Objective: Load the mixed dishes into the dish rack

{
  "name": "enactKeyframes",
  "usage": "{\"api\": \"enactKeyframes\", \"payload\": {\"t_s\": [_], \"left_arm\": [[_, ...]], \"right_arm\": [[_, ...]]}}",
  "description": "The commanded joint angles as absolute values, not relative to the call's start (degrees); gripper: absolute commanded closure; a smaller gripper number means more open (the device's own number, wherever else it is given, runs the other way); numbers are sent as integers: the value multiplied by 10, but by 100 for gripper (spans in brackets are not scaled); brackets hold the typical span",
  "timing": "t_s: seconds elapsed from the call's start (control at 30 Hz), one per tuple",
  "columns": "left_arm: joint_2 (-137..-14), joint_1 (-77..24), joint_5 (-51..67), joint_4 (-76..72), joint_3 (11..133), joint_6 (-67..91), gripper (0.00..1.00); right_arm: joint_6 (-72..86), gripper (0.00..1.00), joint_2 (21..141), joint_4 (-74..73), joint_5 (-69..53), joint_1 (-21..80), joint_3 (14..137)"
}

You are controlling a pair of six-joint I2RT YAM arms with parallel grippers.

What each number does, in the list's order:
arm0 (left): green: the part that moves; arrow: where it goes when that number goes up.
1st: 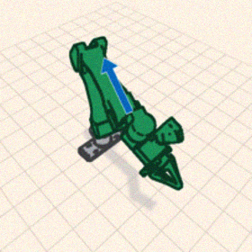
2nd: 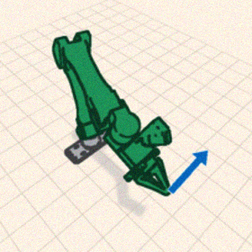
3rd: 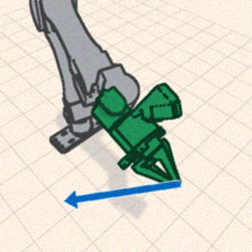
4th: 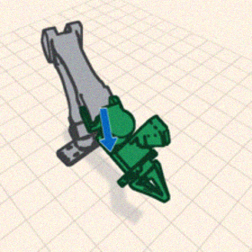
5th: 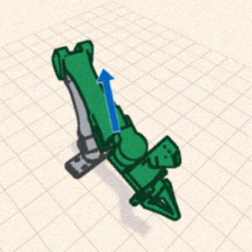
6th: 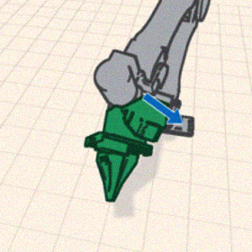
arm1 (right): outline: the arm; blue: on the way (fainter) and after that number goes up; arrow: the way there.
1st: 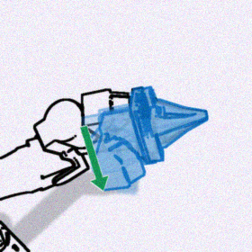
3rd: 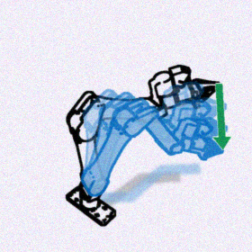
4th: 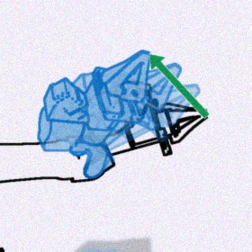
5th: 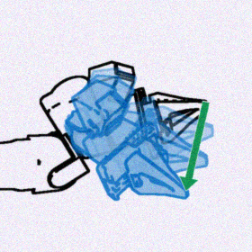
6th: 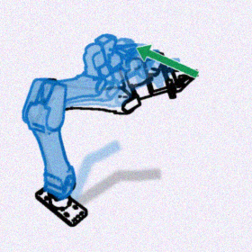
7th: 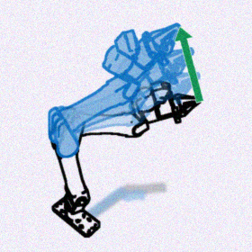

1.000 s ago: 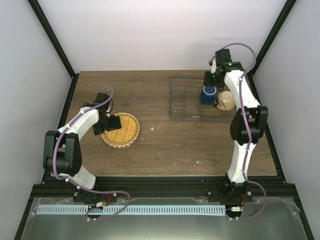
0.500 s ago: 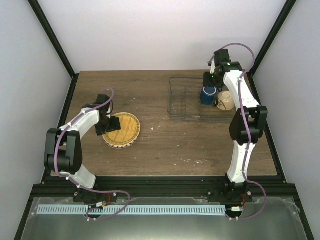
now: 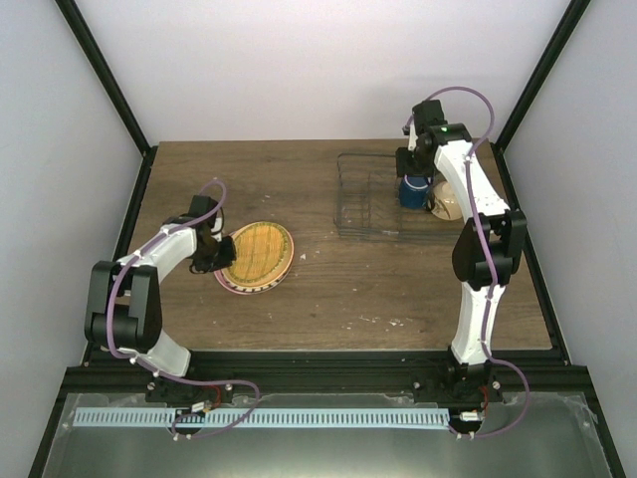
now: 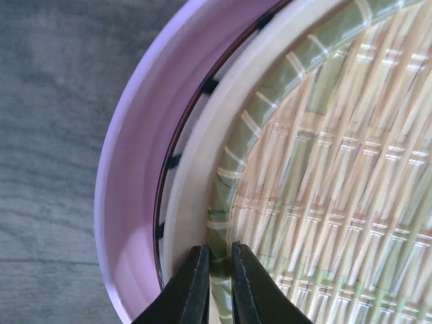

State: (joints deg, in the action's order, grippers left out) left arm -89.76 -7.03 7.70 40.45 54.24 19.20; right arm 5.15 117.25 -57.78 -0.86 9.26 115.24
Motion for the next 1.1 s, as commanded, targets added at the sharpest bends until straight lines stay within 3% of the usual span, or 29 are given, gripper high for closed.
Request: {"api": "enactKeyframes", "payload": {"t_s": [0.0,0.27,0.57,0.73,0.93,1.07], "left_arm": [[-878,-71,81,422,519,188,91],[-827,-55,80,441,505,185,96],[-822,-52,81,443,513,185,97],[-827,-52,74,446,524,181,95],[-832,-52,67,447,530,181,70],[-836,-51,65,440,528,179,66]], "right_arm": [[45,51,1171,-590,8,105,1178],[44,51,1172,-593,5,116,1178],[32,50,1146,-580,-118,157,1176],[29,50,1145,-586,-114,205,1184],[29,50,1148,-587,-98,219,1183],[25,50,1147,-586,-88,220,1182]]}}
